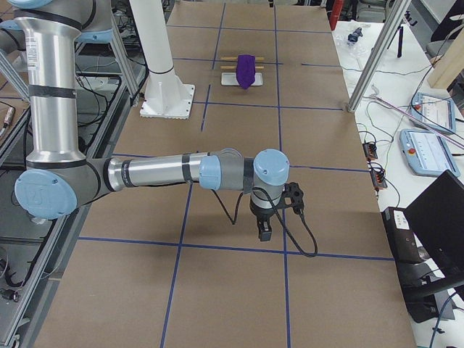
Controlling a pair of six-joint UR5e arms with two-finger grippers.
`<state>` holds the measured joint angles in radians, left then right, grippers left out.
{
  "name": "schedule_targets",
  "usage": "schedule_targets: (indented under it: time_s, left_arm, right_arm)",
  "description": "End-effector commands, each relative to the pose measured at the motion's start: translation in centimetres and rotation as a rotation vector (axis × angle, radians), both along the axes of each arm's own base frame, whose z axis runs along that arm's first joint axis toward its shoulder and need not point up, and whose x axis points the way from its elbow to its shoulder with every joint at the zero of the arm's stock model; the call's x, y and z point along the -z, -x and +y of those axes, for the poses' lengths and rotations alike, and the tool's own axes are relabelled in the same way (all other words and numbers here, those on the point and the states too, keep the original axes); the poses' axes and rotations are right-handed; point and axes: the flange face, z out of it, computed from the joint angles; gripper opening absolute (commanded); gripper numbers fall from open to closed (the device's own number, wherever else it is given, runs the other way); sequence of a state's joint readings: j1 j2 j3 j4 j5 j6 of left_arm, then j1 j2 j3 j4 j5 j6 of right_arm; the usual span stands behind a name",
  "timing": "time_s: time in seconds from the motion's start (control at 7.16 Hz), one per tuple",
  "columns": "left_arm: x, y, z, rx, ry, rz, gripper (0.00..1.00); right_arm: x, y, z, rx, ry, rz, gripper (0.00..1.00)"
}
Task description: Hang towel on rack
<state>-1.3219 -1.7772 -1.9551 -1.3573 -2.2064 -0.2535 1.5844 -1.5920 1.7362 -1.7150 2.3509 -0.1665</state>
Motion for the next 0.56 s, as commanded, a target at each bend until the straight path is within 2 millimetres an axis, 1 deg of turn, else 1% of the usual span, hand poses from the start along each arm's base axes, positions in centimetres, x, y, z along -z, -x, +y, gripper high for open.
schedule_targets:
  time_s: [0.0, 0.14, 0.28, 0.42]
  left_arm:
    - [-6.8, 6.8, -1.3, -0.068, -0.011, -0.021, 1.0]
    - [-8.9, 8.2, 0.0, -0.075, -0.029, -0.026, 1.0]
    - [-11.4, 9.1, 1.8, -0.064, -0.054, -0.023, 1.0]
    - [-13.4, 9.0, 2.8, -0.071, -0.047, 0.015, 1.0]
  right_arm:
    - [-0.4, -0.1, 0.1, -0.004, 0.008, -0.001, 1.0]
    - [-0.5, -0.2, 0.3, -0.005, 0.01, -0.001, 1.0]
    - [-1.0, -0.3, 0.9, -0.007, -0.012, 0.001, 1.0]
    - [-1.6, -0.3, 1.2, -0.009, -0.017, 0.0, 1.0]
